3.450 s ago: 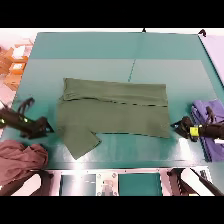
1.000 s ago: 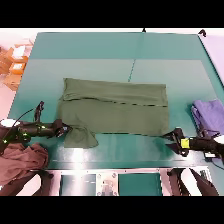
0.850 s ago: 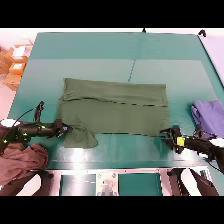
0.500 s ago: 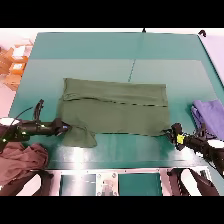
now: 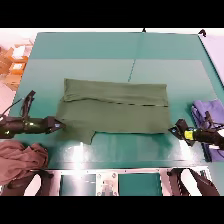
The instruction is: Fold the shirts.
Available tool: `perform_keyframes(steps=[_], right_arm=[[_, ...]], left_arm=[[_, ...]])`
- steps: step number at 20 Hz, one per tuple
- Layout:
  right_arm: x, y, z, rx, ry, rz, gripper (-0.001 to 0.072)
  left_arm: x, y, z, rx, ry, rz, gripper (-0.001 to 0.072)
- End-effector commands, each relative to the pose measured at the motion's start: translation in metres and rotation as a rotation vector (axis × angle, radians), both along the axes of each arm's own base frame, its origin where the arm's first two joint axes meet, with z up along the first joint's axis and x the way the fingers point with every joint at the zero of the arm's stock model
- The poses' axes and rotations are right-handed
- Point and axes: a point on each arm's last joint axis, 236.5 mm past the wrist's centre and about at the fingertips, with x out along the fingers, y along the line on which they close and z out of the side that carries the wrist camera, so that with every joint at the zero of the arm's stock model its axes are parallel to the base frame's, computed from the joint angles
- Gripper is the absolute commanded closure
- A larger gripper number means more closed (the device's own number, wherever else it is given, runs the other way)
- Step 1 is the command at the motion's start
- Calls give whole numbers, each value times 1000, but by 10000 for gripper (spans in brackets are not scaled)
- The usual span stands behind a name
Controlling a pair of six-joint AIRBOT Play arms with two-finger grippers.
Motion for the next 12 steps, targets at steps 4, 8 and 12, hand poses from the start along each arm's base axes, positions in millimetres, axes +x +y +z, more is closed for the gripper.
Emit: perform_keyframes(steps=[4,8,12], right_arm=[[-21,-34,34,-146,136,85,696],[34,-32,72,-119,-77,81,696],[95,-27,81,-65,-161,111,696]], left_arm=[[-33,9,28,90,28,47,688],[5,20,62,116,-109,94,688],[62,17,80,27,-171,69,687]])
